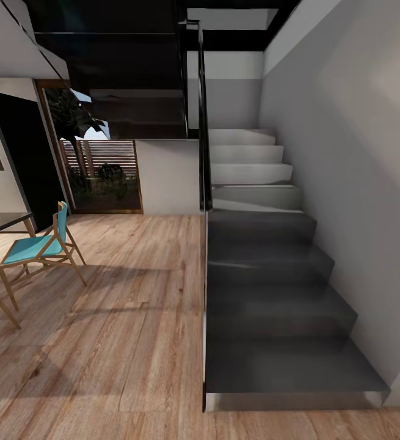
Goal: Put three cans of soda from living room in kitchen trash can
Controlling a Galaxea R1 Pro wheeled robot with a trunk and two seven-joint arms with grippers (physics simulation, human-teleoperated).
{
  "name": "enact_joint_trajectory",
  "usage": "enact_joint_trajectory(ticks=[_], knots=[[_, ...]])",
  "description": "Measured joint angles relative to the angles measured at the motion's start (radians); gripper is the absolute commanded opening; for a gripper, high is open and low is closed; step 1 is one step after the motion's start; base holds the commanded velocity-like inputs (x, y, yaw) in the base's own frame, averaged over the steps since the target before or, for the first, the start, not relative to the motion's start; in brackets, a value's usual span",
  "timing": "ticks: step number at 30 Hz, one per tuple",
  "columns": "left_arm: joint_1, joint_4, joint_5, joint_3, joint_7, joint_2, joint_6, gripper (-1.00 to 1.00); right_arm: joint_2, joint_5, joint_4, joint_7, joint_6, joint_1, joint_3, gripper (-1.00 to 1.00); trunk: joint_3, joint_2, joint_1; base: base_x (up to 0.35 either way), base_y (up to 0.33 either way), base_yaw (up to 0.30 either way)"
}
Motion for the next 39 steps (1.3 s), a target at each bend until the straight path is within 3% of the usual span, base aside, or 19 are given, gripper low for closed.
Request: enact_joint_trajectory(ticks=[10,11,12,27,29,32,33,39], knots=[[-0.005,-0.056,0.002,-0.001,0.001,0.009,-0.052,1.0,-0.012,0.001,-0.056,0.043,-0.056,0.0,0.02,1.0,0.0,0.0,0.0,0.0,0.0,0.0],[-0.005,-0.161,0.002,-0.001,0.001,0.009,-0.053,1.0,-0.013,0.001,-0.134,0.044,-0.067,0.0,0.021,1.0,0.0,0.0,0.0,0.0,0.0,0.0],[-0.005,-0.204,0.003,-0.001,0.002,0.01,-0.054,1.0,-0.015,0.001,-0.245,0.044,-0.068,-0.005,0.021,1.0,0.0,0.0,0.0,0.0,0.0,0.0],[-0.003,-0.526,0.003,0.0,0.0,0.008,-0.026,1.0,-0.018,0.001,-0.607,0.045,-0.052,-0.006,0.027,1.0,0.0,0.0,0.0,0.0,0.0,0.0],[0.0,-0.77,0.003,-0.002,-0.002,0.007,0.075,1.0,-0.018,0.001,-0.811,0.048,-0.009,-0.004,0.045,1.0,0.0,0.0,0.0,0.0,0.0,0.0],[0.001,-0.946,0.003,-0.004,-0.002,0.007,0.14,1.0,-0.019,0.001,-0.941,0.056,0.069,-0.002,0.067,1.0,0.0,0.0,0.0,0.0,0.0,0.0],[0.003,-1.057,0.003,-0.006,-0.002,0.006,0.182,1.0,-0.02,0.001,-1.031,0.067,0.127,-0.001,0.076,1.0,0.0,0.0,0.0,0.0,0.0,0.0],[0.01,-1.326,0.001,-0.009,0.0,0.004,0.293,1.0,-0.021,0.001,-1.284,0.109,0.28,0.001,0.086,1.0,0.0,0.0,0.0,0.0,0.0,0.0]])
